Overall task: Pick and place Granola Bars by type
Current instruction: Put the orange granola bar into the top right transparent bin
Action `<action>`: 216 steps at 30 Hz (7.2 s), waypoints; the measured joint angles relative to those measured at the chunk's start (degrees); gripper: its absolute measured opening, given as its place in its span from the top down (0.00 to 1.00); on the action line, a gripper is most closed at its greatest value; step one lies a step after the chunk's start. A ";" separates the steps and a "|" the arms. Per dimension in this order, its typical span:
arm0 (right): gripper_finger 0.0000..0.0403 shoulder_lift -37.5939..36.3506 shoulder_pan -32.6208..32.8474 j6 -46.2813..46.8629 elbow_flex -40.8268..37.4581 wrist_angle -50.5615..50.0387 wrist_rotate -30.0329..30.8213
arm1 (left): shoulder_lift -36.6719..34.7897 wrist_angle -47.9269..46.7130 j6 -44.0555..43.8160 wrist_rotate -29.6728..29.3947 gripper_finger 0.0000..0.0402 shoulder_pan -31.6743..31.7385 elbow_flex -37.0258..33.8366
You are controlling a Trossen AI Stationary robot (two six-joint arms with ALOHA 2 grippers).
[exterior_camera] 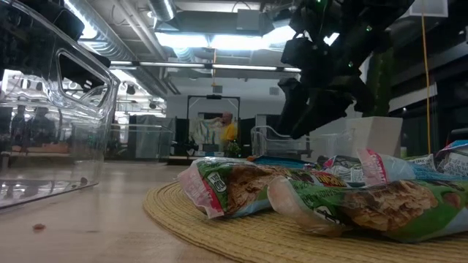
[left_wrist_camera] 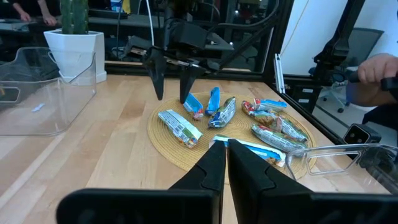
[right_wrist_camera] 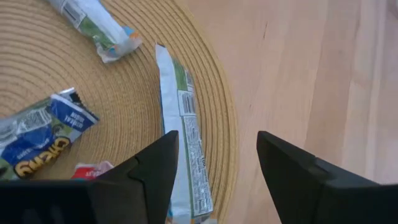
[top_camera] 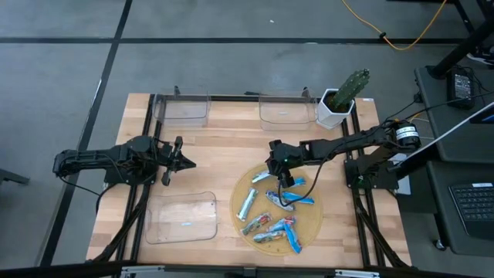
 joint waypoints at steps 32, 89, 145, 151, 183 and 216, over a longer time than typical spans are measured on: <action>0.25 7.71 0.37 -1.65 -0.20 9.19 -4.38 | 0.00 0.00 0.00 0.00 0.97 0.02 0.02; 0.97 -13.12 11.48 -21.74 5.64 -12.12 -16.48 | 0.00 0.02 0.00 0.00 0.98 0.02 0.00; 0.98 -18.16 12.90 -0.83 5.55 -1.84 -11.34 | 0.00 0.02 0.00 0.00 0.98 0.00 0.00; 0.98 -18.16 9.30 -0.16 5.55 -1.85 -11.32 | -0.02 0.02 0.00 0.00 0.98 0.02 0.01; 0.98 -17.75 -20.24 -1.66 10.95 -10.03 -17.36 | -0.02 0.02 0.00 0.00 0.97 0.00 0.00; 0.98 -17.75 -20.79 -1.94 10.95 -12.93 -17.44 | -0.01 0.02 0.00 0.00 0.98 0.02 0.00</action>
